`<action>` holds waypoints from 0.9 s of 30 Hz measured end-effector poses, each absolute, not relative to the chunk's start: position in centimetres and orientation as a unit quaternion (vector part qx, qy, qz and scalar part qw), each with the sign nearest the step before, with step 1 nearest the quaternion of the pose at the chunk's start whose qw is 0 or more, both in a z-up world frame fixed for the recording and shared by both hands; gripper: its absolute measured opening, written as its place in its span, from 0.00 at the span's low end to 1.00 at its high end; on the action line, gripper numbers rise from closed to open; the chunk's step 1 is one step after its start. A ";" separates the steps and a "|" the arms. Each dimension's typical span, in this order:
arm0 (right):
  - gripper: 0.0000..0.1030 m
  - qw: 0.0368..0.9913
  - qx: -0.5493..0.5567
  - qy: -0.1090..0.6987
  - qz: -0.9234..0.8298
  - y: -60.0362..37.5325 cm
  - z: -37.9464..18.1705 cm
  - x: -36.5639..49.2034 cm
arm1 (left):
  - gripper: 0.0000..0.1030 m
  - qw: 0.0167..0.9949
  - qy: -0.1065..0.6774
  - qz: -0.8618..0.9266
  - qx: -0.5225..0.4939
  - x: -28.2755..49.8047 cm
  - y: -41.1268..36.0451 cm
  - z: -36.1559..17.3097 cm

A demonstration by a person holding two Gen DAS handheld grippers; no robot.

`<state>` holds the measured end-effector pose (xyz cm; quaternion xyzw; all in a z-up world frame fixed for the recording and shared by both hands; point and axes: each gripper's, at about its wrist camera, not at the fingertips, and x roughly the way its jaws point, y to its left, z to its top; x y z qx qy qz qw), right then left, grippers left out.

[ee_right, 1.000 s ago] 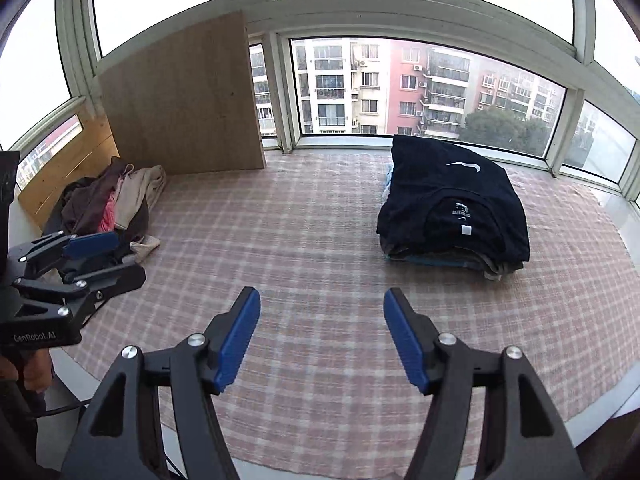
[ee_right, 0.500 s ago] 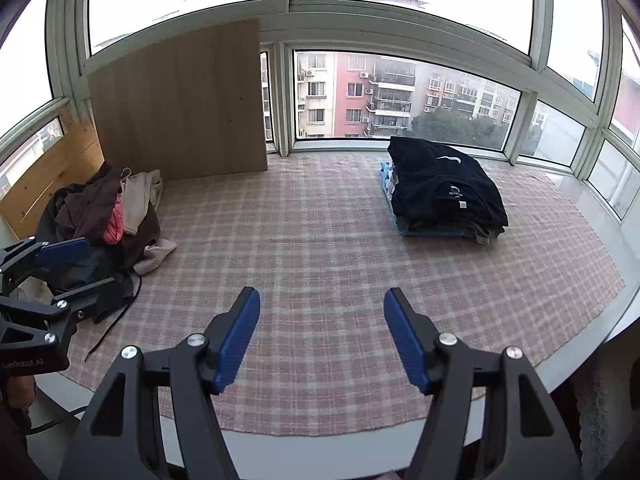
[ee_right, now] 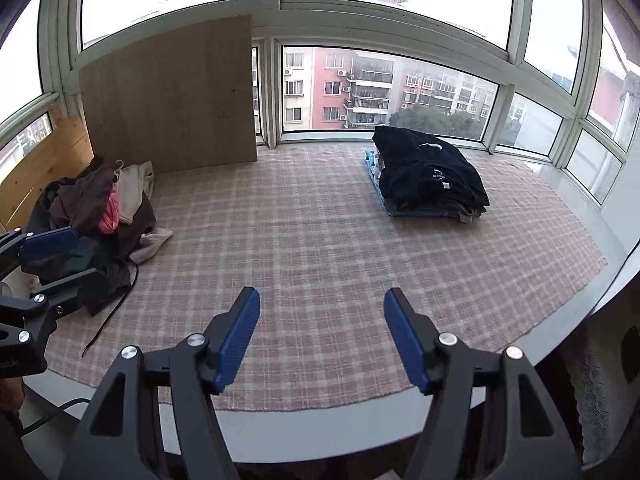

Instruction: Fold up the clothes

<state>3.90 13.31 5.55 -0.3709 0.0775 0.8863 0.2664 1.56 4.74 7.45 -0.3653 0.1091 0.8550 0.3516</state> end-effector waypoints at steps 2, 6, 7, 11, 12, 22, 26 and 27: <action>0.62 0.265 -0.372 0.078 0.886 13.2 5.5 3.9 | 0.73 0.352 0.106 0.854 -0.369 1.6 4.5 7.4; 0.62 0.263 -0.374 0.073 0.887 12.9 5.4 3.8 | 0.73 0.353 0.098 0.857 -0.363 1.9 4.1 7.7; 0.62 0.263 -0.373 0.072 0.887 12.8 5.5 3.8 | 0.73 0.354 0.098 0.859 -0.357 2.1 4.0 7.9; 0.62 0.259 -0.374 0.073 0.888 12.8 5.4 3.7 | 0.73 0.348 0.107 0.868 -0.339 2.6 3.8 8.5; 0.62 0.258 -0.374 0.073 0.888 12.8 5.4 3.7 | 0.73 0.346 0.107 0.869 -0.338 2.6 3.8 8.6; 0.62 0.257 -0.378 0.069 0.887 12.7 5.0 3.4 | 0.74 0.371 0.103 0.858 -0.340 3.1 4.1 9.2; 0.62 0.262 -0.378 0.067 0.886 12.7 5.0 3.4 | 0.75 0.380 0.105 0.859 -0.326 3.6 4.2 9.6; 0.62 0.262 -0.378 0.067 0.886 12.8 5.0 3.4 | 0.75 0.377 0.108 0.861 -0.324 3.6 4.2 9.7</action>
